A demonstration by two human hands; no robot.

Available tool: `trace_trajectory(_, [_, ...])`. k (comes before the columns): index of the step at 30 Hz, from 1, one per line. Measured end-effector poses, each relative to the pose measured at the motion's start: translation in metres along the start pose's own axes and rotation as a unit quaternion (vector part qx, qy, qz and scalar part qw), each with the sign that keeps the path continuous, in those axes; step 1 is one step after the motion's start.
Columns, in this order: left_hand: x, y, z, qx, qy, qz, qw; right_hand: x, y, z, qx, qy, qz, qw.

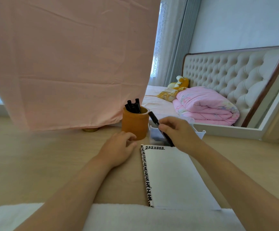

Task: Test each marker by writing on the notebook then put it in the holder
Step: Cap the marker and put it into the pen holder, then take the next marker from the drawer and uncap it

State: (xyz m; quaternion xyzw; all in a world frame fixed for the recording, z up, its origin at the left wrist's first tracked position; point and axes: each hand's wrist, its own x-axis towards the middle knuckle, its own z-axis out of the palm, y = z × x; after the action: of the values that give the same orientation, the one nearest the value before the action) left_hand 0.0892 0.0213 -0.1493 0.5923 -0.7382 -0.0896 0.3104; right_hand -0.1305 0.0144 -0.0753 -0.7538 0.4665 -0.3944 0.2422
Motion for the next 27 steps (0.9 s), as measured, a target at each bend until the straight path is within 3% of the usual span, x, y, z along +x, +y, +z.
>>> trace_trajectory(6, [-0.003, -0.001, 0.004, 0.057, -0.03, 0.007, 0.998, 0.056, -0.037, 0.004, 0.026, 0.127, -0.025, 0.991])
trace_trajectory(9, [-0.002, -0.003, 0.006, 0.06, -0.023, 0.004, 0.998, 0.088, -0.046, 0.009, 0.014, 0.148, -0.039, 0.988])
trace_trajectory(16, [0.0, -0.004, 0.006, 0.056, -0.005, 0.001, 0.998, 0.121, -0.032, 0.032, -0.12, 0.039, -0.026, 0.992])
trace_trajectory(22, [0.001, -0.003, 0.006, 0.035, 0.024, -0.002, 0.999, 0.134, -0.021, 0.04, -0.299, -0.061, 0.009, 0.952])
trace_trajectory(27, [0.001, -0.003, 0.005, 0.038, 0.02, -0.003, 0.999, 0.134, -0.021, 0.039, -0.311, -0.126, 0.015, 0.942])
